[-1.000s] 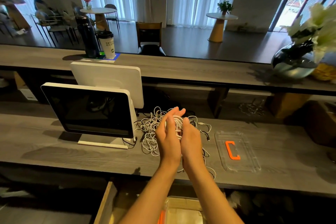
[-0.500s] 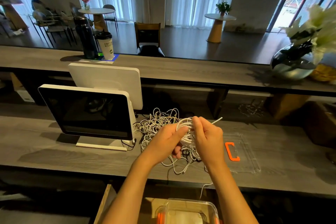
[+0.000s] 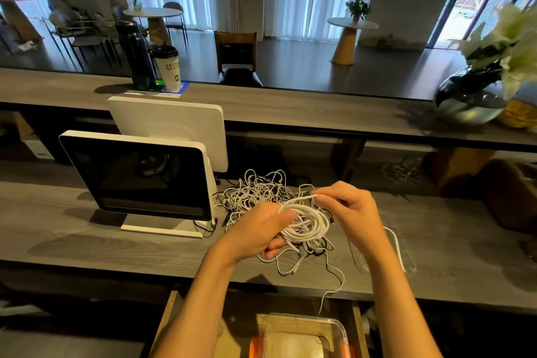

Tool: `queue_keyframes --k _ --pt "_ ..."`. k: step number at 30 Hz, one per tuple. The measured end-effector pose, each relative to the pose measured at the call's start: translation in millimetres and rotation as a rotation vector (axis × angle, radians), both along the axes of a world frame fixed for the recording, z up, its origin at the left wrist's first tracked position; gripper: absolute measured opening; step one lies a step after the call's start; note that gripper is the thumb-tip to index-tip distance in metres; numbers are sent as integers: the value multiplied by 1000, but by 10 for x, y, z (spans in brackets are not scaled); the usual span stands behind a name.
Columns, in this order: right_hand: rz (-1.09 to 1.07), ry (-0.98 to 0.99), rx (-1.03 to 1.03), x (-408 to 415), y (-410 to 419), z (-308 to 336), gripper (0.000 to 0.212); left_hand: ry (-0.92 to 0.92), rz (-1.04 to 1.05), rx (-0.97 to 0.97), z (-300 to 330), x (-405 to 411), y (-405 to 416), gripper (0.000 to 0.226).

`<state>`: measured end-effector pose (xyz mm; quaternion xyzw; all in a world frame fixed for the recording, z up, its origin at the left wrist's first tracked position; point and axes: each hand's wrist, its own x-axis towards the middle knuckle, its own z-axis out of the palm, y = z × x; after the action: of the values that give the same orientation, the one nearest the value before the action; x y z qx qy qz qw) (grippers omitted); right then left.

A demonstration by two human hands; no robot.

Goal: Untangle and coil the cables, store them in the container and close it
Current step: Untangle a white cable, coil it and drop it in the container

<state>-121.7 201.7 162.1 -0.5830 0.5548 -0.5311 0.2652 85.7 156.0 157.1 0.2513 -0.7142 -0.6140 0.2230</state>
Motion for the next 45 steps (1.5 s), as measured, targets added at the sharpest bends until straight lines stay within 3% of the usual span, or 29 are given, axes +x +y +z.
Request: queue_keyframes --k 2,3,5,9,12,14,17,21,23,25,27,29,32,39,42,45 --pt "-18 -97 43 116 -34 -102 7 55 76 -40 26 -45 4 33" --pt "-22 -76 69 188 -46 -170 16 60 166 -58 24 -65 -14 31" --pt "13 38 147 319 -42 -291 33 -6 401 -115 -5 -85 -84 35" --pt "196 381 248 463 -1 -307 23 -276 697 -276 -154 -59 -225 47" --pt "276 760 172 522 -11 -246 20 -360 789 -247 -271 -52 -283 51" --pt "288 880 136 545 -25 -204 22 -341 838 -154 -299 -65 -300 51" --pt "283 889 102 554 -26 -206 21 -307 913 -60 -294 -87 -283 50" --pt "299 905 53 567 -36 -235 16 -412 949 -212 -351 -108 -236 50" --pt "247 905 -16 565 -40 -256 15 -523 837 -242 -340 -110 -252 46" --pt "95 866 -137 513 -55 -282 28 -624 687 -285 -278 -102 -250 43" --pt "-26 769 -203 435 -79 -302 34 -610 539 -325 -181 -74 -216 46" --pt "-47 527 -161 383 -91 -315 29 -505 373 -278 -88 -39 -143 49" --pt "-61 158 -39 376 -66 -273 11 -305 258 -57 -25 13 -74 48" --pt "17 -300 122 380 -75 -174 25 -94 67 94 36 10 -16 46" --pt "88 -422 147 376 -83 -189 28 -2 21 158 59 21 -21 42" --pt "135 -400 179 418 -108 -251 36 142 55 211 37 13 -18 39"
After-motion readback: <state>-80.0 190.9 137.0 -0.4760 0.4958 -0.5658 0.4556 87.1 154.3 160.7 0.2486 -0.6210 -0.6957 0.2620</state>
